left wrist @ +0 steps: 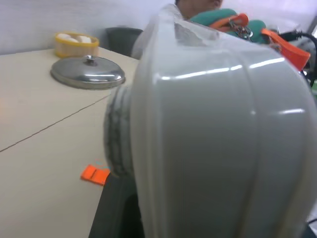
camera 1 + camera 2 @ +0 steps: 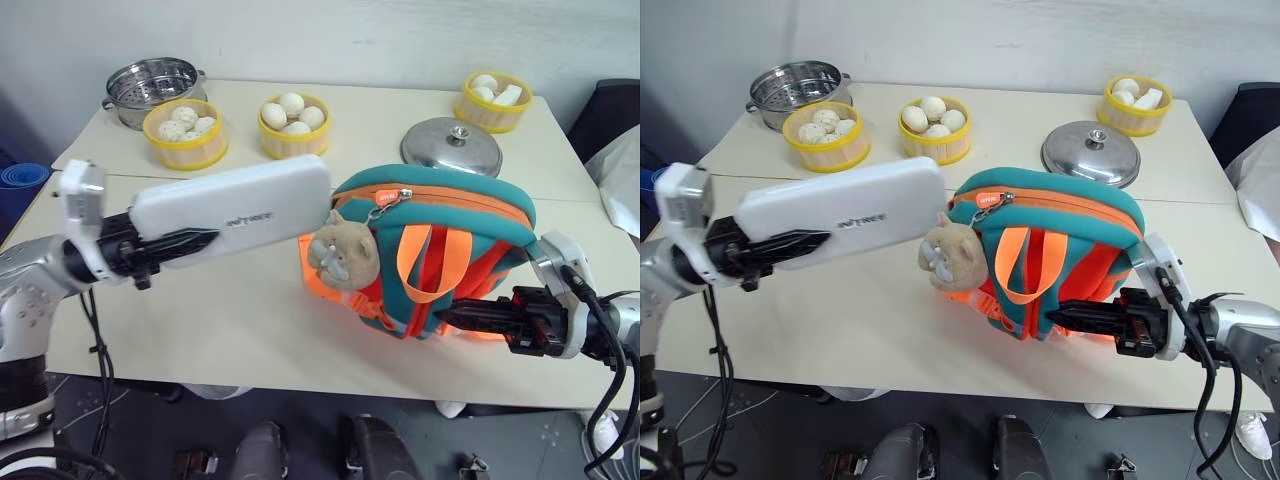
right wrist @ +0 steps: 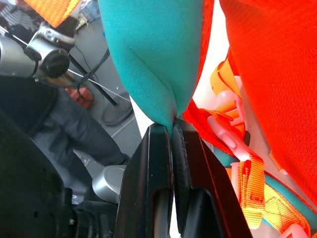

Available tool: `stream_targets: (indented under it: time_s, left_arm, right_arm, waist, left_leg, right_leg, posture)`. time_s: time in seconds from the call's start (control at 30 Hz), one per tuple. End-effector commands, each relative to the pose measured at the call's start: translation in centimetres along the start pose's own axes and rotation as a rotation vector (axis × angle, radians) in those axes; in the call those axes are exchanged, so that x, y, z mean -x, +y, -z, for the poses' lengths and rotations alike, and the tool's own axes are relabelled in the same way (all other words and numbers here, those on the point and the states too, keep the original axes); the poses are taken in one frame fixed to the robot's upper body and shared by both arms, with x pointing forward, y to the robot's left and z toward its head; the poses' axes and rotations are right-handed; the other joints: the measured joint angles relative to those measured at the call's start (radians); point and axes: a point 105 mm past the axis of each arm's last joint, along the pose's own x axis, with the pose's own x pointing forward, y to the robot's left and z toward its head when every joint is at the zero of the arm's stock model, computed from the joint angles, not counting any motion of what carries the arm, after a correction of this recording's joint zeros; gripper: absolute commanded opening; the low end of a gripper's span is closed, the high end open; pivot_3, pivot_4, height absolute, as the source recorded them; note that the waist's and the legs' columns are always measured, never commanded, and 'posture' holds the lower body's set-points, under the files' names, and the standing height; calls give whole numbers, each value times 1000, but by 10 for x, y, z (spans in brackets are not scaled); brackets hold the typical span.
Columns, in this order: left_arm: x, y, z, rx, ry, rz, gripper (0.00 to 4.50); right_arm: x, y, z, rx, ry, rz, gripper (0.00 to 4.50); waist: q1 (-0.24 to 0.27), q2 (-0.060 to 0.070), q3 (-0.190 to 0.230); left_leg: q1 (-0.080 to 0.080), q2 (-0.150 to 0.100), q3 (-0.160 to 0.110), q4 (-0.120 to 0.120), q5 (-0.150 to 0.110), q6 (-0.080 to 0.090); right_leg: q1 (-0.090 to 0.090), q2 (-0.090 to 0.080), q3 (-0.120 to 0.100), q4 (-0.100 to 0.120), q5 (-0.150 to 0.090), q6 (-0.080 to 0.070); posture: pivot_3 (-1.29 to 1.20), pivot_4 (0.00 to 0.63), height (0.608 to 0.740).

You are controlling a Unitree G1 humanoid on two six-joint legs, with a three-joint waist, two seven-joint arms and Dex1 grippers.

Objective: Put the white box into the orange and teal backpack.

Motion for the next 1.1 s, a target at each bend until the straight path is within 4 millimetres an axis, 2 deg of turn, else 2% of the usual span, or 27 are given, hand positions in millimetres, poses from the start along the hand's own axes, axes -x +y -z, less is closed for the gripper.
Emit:
stream_targets:
  time_s: [0.03, 0.2, 0.33, 0.47, 0.53, 0.6, 0.73, 0.83, 0.9, 1.03, 1.1]
  left_arm:
    - [-13, 11, -7, -154, 18, 10, 1369]
    - [-23, 10, -4, -276, 126, 125, 1369]
    - [-32, 5, -12, -369, 185, 250, 1369]
    - [-44, 14, -17, -460, 286, 316, 1369]
    - [-62, 23, -16, -504, 334, 309, 1369]
    - [-92, 28, -22, -527, 306, 304, 1369]
    - [-151, 14, -34, -460, 200, 370, 1369]
    - [-185, 6, -29, -431, 187, 386, 1369]
    - [-203, -3, -17, -407, 198, 422, 1369]
    - [-219, -8, 3, -323, 192, 423, 1369]
    - [-216, -4, 9, -315, 205, 405, 2024]
  right_arm:
    - [1, 2, -7, 46, -20, 0, 44]
    - [2, 2, -6, 42, -24, 7, 44]
    - [2, 0, -6, 44, -33, 20, 44]
    - [2, -3, -8, 55, -59, 31, 44]
    - [2, -4, -9, 57, -64, 30, 44]
    - [-1, -5, -8, 57, -66, 23, 44]
    - [-5, -4, -7, 62, -63, 12, 44]
    - [-6, -3, -7, 68, -61, 7, 44]
    - [-7, -2, -6, 71, -57, 3, 44]
    - [-10, -1, -4, 81, -50, 8, 44]
    - [-11, -1, -5, 89, -59, 22, 0]
  waist:
    - [0, 0, 0]
    - [0, 0, 0]
    - [1, 0, 0]
    - [4, -1, 0]
    - [4, -1, 0]
    - [13, 0, 0]
    - [23, -1, 1]
    - [21, -1, 1]
    - [19, -1, 1]
    - [21, -1, 1]
    - [20, -1, 1]
  left_leg:
    - [0, 0, 0, 0, 0, 0]
    - [0, 0, 1, 1, 0, -1]
    - [0, 0, 1, 1, 2, -3]
    - [0, 0, 1, 2, 2, -2]
    - [0, 0, 2, 3, 2, -2]
    - [0, 0, 2, 3, 1, -1]
    - [-1, 0, 2, 6, 0, 2]
    - [-3, 0, 3, 6, 1, 0]
    - [-4, 0, 4, 6, 2, -1]
    - [-7, 1, 4, 6, 4, -4]
    - [-10, 1, 4, 9, 4, -5]
  right_leg:
    - [0, 0, 0, 0, 0, 0]
    - [0, 1, 0, 0, 0, 0]
    - [0, 2, 0, 0, 0, 1]
    - [0, 2, 1, 0, 0, 1]
    - [0, 3, 1, 0, 1, 1]
    - [1, 3, 1, 0, 1, 2]
    - [2, 3, 3, 0, 2, 4]
    - [0, 4, 3, -1, 2, 5]
    - [-3, 5, 6, 0, 2, 5]
    - [-8, 6, 7, 2, 2, 5]
    - [-12, 7, 8, 5, 2, 5]
  posture:
    - [0, 150, 740]
    - [0, 150, 740]
    - [0, 150, 740]
    - [0, 150, 740]
    - [0, 150, 740]
    - [0, 150, 740]
    - [0, 150, 740]
    - [0, 150, 740]
    - [0, 150, 740]
    - [0, 150, 740]
    - [0, 150, 740]
